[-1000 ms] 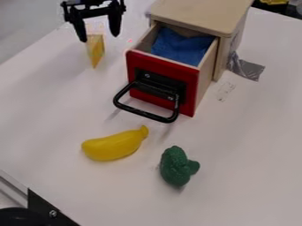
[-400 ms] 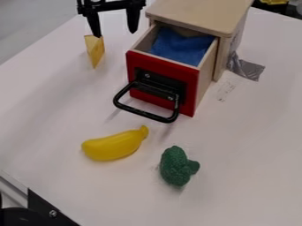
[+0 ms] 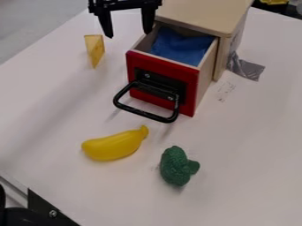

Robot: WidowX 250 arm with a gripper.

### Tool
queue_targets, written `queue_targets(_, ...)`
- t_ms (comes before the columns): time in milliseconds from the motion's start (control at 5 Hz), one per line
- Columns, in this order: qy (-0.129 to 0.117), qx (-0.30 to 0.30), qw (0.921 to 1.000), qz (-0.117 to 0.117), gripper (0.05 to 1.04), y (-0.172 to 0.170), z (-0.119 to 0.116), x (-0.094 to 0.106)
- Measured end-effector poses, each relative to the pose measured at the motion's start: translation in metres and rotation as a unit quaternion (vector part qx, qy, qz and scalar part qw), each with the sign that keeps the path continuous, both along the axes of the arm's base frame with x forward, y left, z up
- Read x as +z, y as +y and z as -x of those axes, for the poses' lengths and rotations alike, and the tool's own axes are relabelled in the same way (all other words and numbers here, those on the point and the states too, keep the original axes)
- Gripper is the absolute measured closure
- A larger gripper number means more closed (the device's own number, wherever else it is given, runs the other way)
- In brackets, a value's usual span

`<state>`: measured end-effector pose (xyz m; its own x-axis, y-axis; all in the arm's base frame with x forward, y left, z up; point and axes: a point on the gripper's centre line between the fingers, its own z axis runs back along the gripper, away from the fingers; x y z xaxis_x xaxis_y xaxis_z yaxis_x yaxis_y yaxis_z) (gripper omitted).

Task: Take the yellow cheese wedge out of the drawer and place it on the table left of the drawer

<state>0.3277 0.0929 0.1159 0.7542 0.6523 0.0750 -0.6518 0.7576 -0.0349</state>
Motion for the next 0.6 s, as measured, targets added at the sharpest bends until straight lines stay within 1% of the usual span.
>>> queue_targets(200,0.001,-0.003,0.9999,0.014,0.083,-0.0043,0.0013,0.0002)
queue_targets(600,0.002,-0.003,0.9999,0.014,0.083,-0.0039,0.0017,0.0002)
